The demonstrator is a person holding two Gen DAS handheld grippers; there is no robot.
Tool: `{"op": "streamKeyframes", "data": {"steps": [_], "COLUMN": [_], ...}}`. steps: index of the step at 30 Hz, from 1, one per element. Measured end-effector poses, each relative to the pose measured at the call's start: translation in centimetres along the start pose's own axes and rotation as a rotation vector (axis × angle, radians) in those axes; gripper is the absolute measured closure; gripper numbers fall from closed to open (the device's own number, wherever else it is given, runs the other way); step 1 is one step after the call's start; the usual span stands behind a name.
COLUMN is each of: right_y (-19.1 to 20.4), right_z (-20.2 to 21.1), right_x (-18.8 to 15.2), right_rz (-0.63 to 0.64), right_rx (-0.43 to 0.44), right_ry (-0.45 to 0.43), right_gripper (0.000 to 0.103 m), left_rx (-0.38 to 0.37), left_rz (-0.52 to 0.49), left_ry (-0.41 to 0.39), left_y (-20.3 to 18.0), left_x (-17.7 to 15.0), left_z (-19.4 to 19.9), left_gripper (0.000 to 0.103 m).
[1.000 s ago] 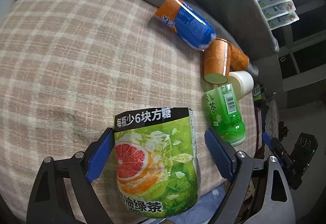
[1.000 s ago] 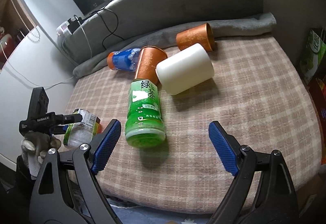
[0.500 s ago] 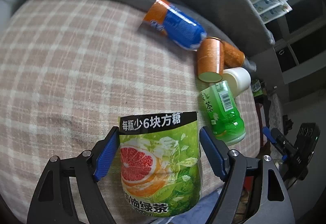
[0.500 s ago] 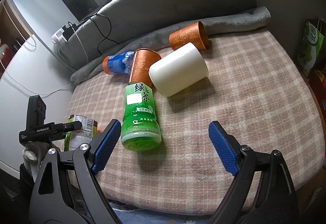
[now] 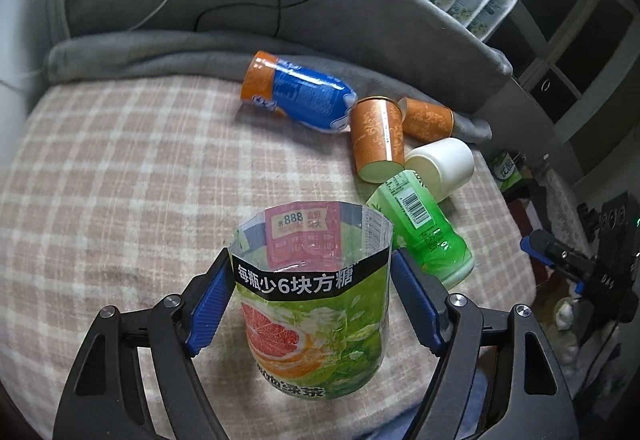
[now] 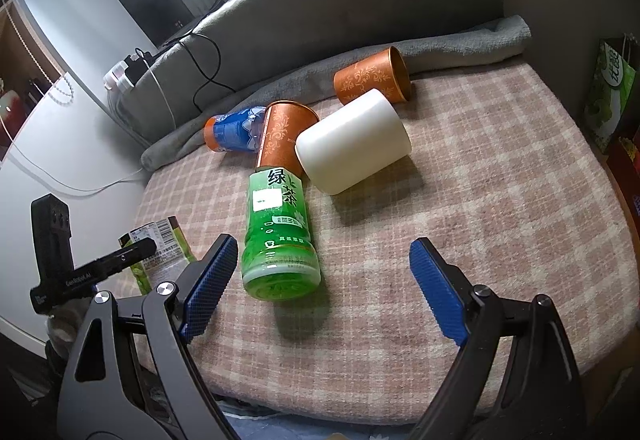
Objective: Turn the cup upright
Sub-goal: 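Rotate the held paper cup with the right gripper until its open rim faces up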
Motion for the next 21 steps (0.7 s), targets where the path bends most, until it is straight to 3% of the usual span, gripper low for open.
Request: {"op": "streamKeyframes", "data": {"steps": [9,21], "right_y": [0.2,0.4], "right_z": [0.2,0.2], "right_x": [0.1,0.1], "right_rz": [0.009,0.016], "right_rx": [-0.005,-0.007], "right_ry": [-0.012,-0.021], "right_gripper": [0.013,0.013], "left_rx": [0.098,0.147], "left_rz": [-0.117,-0.187], "left_ry": [-0.103,-0.133], "left_y": [-1.2,-2.7], "left_x": [0.9,1.0], "left_z": [0.4,-0.2], "left_gripper": [0.026,0.026]}}
Point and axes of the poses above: each gripper's, at about its wrist camera, not at the fingertips, and z roughly against the way its jaws point, y to its left, x to its top, the point moved 9 cm from there along -z, roughly the way its jaws point, and after that the axes turned 8 degrees about -z, right-handed, at the moved point
